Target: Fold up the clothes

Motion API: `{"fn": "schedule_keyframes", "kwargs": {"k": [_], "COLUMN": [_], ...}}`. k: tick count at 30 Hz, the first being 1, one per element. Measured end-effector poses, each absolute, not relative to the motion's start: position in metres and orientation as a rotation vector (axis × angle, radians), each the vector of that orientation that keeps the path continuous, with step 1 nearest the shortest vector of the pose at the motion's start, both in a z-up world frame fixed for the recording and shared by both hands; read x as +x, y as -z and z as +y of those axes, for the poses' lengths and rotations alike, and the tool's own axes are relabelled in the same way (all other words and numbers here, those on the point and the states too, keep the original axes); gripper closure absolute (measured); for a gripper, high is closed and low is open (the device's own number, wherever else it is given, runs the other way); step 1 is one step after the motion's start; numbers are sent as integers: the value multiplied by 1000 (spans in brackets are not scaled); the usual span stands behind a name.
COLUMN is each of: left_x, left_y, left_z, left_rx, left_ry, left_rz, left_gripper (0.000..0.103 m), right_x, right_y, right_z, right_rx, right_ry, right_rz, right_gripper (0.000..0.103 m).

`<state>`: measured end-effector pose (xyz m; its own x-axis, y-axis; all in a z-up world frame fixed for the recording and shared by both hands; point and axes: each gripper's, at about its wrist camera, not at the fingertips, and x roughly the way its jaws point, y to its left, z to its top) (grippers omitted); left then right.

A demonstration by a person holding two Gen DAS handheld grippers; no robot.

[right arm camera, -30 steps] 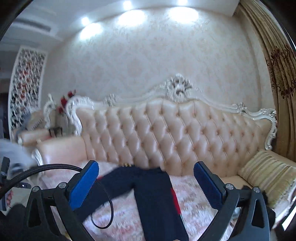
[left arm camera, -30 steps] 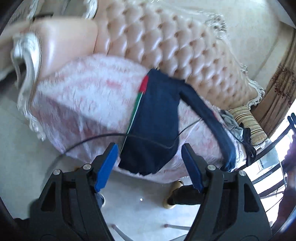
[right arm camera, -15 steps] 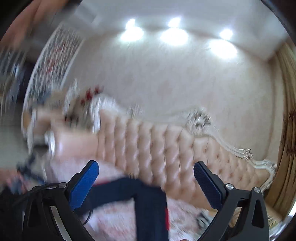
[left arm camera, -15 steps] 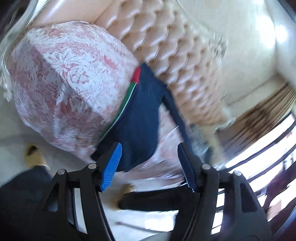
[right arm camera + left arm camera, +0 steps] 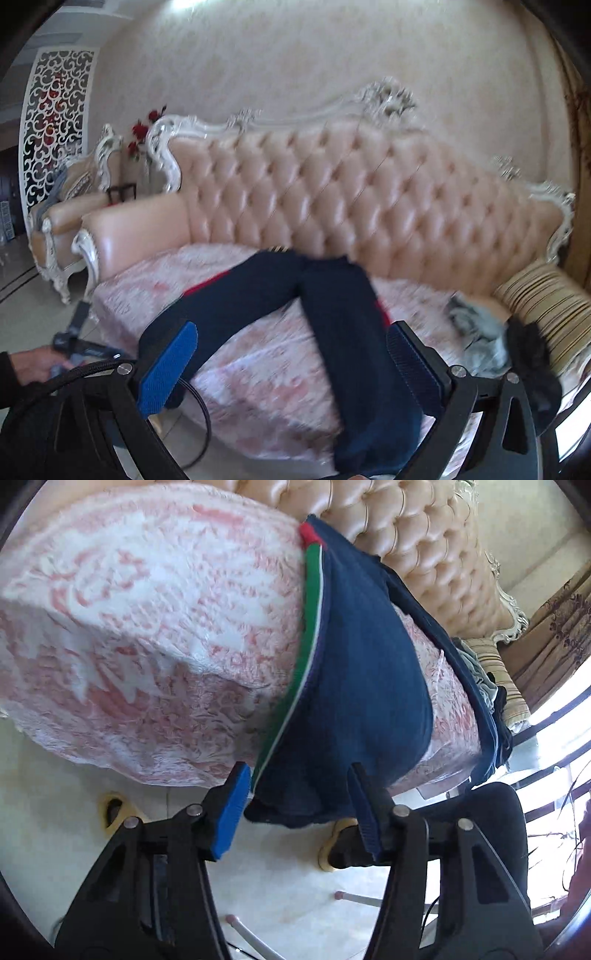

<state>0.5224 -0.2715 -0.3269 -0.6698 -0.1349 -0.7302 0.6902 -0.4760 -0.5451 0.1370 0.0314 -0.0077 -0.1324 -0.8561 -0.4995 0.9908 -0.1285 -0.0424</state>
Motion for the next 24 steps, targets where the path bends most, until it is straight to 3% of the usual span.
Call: {"fn": "schedule_keyframes", "kwargs": {"k": [3, 7, 8, 10, 18, 24], "left_x": [517, 511, 511, 512, 516, 501], "left_y": [345, 362, 357, 347, 255, 223], "left_z": [-281, -288, -285, -280, -231, -226], "left_rx": [883, 920, 920, 920, 721, 598], "left_ry": [2172, 2199, 2221, 2266, 2386, 2422], "left_rz": [1220, 1264, 1272, 1287, 1148, 1124], "left_gripper": [47, 63, 75, 80, 86, 87], "right_x": [141, 138, 136, 134, 151, 165], "right_y": [10, 1, 0, -1, 8, 42], "right_z": [17, -3, -9, -25, -135, -309], "right_rx": [433, 456, 468, 489, 582, 798], "right_ry": [1643, 1617, 1608, 1585, 1462, 1359], "right_rz": [450, 450, 443, 431, 538, 674], "right_gripper": [0, 0, 0, 0, 0, 0]}}
